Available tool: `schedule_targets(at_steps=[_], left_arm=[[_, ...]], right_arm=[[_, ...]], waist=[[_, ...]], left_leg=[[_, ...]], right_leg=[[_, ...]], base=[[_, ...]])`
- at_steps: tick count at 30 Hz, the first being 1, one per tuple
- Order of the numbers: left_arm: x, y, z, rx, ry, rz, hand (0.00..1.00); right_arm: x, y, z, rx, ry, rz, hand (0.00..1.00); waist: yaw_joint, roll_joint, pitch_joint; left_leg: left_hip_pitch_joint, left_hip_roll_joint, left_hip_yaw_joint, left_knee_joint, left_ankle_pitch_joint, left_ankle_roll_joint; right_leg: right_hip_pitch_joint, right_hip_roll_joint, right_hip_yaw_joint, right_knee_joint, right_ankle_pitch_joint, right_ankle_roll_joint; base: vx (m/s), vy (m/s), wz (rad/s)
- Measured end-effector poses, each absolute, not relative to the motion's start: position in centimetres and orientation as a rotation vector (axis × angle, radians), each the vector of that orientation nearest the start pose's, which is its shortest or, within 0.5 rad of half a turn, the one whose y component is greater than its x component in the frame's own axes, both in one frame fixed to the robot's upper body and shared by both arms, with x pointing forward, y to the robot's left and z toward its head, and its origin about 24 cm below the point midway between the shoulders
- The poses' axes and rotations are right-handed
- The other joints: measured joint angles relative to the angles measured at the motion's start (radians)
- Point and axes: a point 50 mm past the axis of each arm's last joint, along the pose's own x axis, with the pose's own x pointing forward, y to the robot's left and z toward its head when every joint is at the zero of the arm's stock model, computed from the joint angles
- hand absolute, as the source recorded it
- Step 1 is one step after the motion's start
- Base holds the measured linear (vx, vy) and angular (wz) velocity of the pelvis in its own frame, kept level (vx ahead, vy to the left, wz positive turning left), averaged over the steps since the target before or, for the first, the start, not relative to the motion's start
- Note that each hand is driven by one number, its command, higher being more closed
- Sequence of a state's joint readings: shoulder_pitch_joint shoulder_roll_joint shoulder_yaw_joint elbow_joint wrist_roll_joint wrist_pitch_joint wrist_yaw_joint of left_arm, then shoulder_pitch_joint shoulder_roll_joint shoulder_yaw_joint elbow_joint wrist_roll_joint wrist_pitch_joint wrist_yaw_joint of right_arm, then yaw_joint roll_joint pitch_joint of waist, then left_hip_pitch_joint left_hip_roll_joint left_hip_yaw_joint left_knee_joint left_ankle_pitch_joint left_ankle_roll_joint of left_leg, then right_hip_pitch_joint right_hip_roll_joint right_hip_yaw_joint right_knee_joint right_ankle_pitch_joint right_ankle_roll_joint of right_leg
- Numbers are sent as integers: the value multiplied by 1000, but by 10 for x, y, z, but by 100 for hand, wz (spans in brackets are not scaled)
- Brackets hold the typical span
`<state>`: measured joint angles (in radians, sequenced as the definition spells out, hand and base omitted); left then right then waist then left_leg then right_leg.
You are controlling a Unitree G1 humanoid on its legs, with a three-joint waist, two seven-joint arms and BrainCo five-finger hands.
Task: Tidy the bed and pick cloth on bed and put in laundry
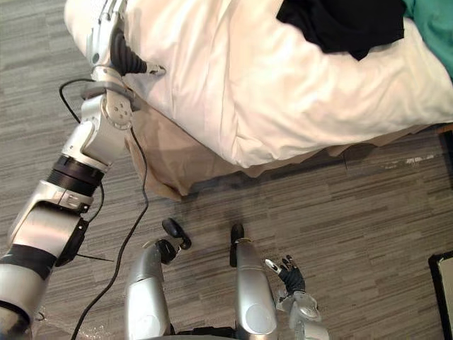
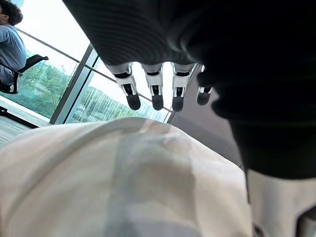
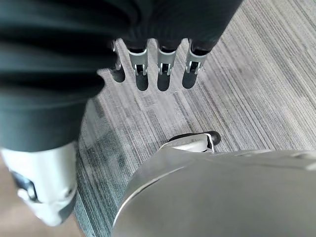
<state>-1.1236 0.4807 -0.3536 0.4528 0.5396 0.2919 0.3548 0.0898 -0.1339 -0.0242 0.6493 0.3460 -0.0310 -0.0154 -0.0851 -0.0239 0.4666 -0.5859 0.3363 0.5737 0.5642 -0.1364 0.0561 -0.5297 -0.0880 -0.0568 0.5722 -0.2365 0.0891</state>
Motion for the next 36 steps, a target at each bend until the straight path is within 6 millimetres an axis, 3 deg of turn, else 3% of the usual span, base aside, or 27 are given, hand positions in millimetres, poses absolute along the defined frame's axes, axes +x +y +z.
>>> schedule_targets(at_steps=[4, 9, 11, 15, 18, 22, 25, 30, 32, 36], left_arm=[[382, 135, 313, 1156, -632, 397, 100], [385, 116, 308, 1365, -545, 238, 100], [386, 120, 315, 1432, -471, 190, 100], [390, 128, 307, 1505, -336, 92, 100], [394, 132, 285, 1534, -244, -22, 100], [392, 132, 259, 1571, -175, -191, 100], [390, 135, 238, 1601, -136, -330, 100], [374, 157, 199, 1600, -100, -497, 100], [359, 178, 170, 1548, -52, -573, 100], [335, 195, 138, 1390, -72, -621, 100]], right_arm=[[182, -202, -100, 219, 628, -212, 0], [192, -200, -96, 273, 585, -227, 0], [200, -198, -94, 273, 570, -210, 0], [203, -197, -92, 262, 559, -206, 0], [199, -201, -96, 223, 583, -220, 0], [193, -208, -99, 177, 607, -233, 0], [184, -209, -104, 164, 647, -248, 0], [153, -211, -124, 163, 788, -296, 0], [137, -212, -134, 161, 870, -316, 0], [123, -212, -143, 162, 963, -332, 0]], waist=[[-7, -2, 12], [-11, 2, 22], [-8, 4, 23], [-19, 13, 23], [-20, 17, 22], [-19, 43, 7], [-8, 54, -9], [13, 70, -128], [24, 72, -182], [36, 72, -238]], left_leg=[[-39, 4, 18, 2, 3, 5], [-41, 11, 30, 12, 0, 9], [-17, 8, 62, -6, -1, 8], [35, -11, 89, -31, -3, 3], [112, -41, 104, -75, -2, 2], [190, -109, 105, -168, 19, 0], [273, -154, 97, -249, 45, -2], [344, -202, 44, -350, 84, -14], [395, -219, 15, -399, 102, -25], [461, -235, -27, -481, 134, -42]], right_leg=[[-54, 1, 18, 3, 5, 6], [-61, 2, 30, -3, 11, 12], [-61, 1, 54, -14, 18, 14], [-31, -12, 73, -26, 24, 23], [36, -32, 71, -50, 24, 23], [116, -74, 47, -101, 24, 28], [214, -97, 9, -162, 35, 49], [342, -109, -64, -271, 50, 67], [422, -104, -99, -328, 61, 67], [509, -87, -135, -392, 82, 62]], base=[[58, -6, -10], [89, 5, -9], [59, -9, -25], [57, 11, -16], [58, 16, 1], [51, 24, 17], [89, 13, 26], [154, -24, 37], [152, -55, 34], [121, -64, 30]])
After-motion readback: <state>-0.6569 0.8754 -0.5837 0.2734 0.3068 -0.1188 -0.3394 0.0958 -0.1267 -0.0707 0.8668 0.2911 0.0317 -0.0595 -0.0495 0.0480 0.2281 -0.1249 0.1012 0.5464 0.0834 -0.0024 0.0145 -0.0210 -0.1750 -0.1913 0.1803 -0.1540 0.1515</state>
